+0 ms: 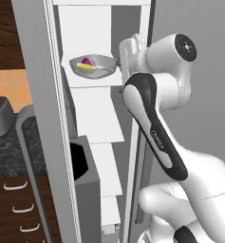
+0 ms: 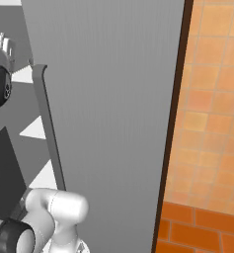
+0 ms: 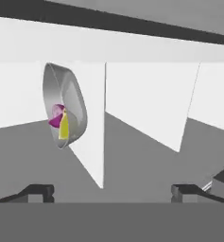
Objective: Take the meat container that has the steak and place it on the second highest rack of the freezer. Then take the vegetable container that has the lemon wedge and onion and place it on the highest rack of the freezer.
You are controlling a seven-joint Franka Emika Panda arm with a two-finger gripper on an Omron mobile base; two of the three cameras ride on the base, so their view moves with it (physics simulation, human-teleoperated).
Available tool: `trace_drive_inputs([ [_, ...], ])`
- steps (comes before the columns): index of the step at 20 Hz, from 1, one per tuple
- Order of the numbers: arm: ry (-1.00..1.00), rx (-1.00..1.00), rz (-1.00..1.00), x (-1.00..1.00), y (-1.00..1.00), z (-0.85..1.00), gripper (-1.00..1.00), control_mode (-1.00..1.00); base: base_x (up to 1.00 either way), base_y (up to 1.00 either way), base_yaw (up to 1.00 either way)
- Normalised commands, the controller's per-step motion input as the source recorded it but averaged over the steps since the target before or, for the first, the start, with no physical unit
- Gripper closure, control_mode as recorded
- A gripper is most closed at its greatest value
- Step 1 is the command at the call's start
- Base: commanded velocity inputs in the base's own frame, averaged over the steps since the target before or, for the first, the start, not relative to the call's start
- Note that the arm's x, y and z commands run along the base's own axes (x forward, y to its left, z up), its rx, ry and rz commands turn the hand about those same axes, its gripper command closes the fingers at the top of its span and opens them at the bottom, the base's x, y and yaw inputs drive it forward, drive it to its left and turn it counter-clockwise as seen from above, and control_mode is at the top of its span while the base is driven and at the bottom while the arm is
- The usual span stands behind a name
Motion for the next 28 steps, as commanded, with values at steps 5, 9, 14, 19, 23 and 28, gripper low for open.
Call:
trace_drive_inputs([
  [5,0.16,-0.15,0.25,-0.98,-0.63,0.0,-1.0,-1.0,0.0,0.0,0.0],
  [9,0.19,-0.21,0.25,-0.91,-0.56,0.0,-1.0,-1.0,0.0,0.0,0.0],
  [14,0.18,-0.35,0.24,-0.46,-0.48,-0.17,-1.0,-1.0,0.0,0.0,0.0],
  [19,-0.02,-0.38,0.27,-0.63,-0.54,-0.25,-1.0,-1.0,0.0,0.0,0.0],
  [23,-0.21,-0.29,0.33,-0.84,-0.38,-0.16,-1.0,-1.0,0.0,0.0,0.0],
  [28,-0.3,-0.17,0.26,-0.58,-0.11,-0.14,-1.0,-1.0,0.0,0.0,0.0],
])
